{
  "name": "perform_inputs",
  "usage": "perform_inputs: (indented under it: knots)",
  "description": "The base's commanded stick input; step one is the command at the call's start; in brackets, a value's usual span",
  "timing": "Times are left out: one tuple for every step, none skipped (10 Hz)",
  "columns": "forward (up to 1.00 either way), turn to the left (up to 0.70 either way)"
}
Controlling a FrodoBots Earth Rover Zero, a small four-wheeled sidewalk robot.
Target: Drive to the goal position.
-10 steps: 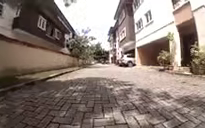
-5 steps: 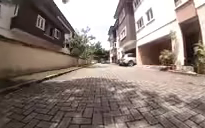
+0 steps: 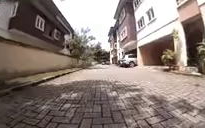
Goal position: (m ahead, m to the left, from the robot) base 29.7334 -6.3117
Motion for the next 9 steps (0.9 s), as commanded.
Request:
perform_inputs:
  knots:
    - [0.5,0.0]
    - [0.5,0.0]
    - [0.5,0.0]
    - [0.5,0.0]
    - [0.5,0.0]
    - [0.5,0.0]
    - [0.5,0.0]
    - [0.5,0.0]
    - [0.5,0.0]
